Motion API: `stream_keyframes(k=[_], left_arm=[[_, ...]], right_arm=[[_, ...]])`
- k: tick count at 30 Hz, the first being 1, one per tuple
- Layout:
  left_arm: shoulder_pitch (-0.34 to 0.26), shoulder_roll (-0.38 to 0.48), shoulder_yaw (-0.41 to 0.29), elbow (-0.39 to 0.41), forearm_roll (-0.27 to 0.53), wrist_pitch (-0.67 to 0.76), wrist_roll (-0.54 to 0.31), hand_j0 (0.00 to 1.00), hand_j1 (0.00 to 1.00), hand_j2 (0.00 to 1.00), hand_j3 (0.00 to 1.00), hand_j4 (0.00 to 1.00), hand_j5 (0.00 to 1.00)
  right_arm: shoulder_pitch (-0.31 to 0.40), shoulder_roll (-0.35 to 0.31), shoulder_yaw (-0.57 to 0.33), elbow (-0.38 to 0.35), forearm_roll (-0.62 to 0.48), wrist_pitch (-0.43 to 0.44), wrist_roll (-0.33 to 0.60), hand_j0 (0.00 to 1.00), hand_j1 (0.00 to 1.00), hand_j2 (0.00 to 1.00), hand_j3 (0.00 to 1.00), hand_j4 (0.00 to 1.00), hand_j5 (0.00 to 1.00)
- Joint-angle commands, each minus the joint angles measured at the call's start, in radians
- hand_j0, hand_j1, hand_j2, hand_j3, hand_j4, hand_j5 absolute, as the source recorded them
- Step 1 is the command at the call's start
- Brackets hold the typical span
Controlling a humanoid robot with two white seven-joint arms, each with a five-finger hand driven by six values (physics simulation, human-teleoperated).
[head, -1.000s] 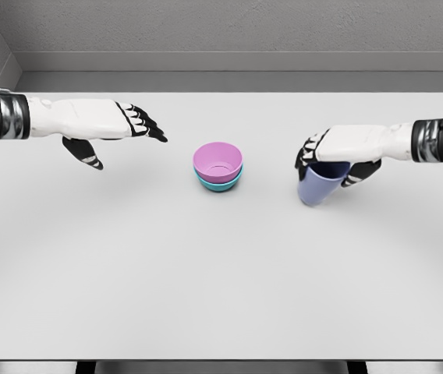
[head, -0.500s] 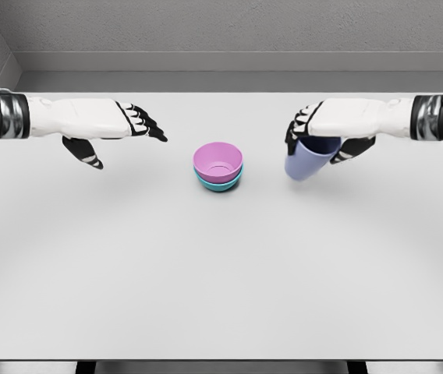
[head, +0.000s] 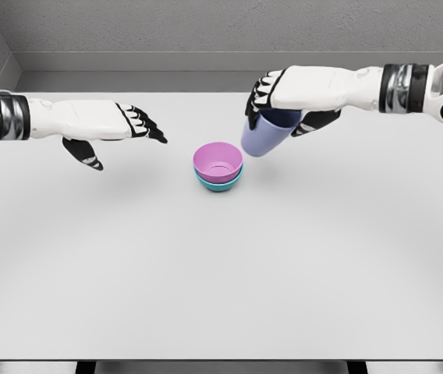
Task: Stacking bowl and cup with both arms
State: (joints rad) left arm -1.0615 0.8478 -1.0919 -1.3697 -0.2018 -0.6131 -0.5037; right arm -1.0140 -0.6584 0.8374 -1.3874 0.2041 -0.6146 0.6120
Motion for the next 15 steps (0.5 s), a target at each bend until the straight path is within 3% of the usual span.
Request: stream_keyframes(k=[1,11,15], left_arm=[[-0.002,0.0,0.001,0.0,0.005,0.002,0.001,1.0,1.0,1.0,1.0,1.0,1.0],[0.0,0.0,0.001,0.001,0.005,0.002,0.001,1.0,1.0,1.0,1.0,1.0,1.0],[0.0,0.0,0.001,0.0,0.005,0.002,0.001,1.0,1.0,1.0,1.0,1.0,1.0]], right_arm=[[-0.002,0.019,-0.001,-0.007,-0.008,0.004,-0.001,0.47,0.47,0.47,0.47,0.47,0.47],[-0.017,0.1,0.023,-0.039,-0.008,0.041,-0.001,0.47,0.47,0.47,0.47,0.47,0.47],[-0.006,0.102,0.055,-0.036,-0.008,0.041,-0.001,0.47,0.47,0.47,0.47,0.47,0.47]])
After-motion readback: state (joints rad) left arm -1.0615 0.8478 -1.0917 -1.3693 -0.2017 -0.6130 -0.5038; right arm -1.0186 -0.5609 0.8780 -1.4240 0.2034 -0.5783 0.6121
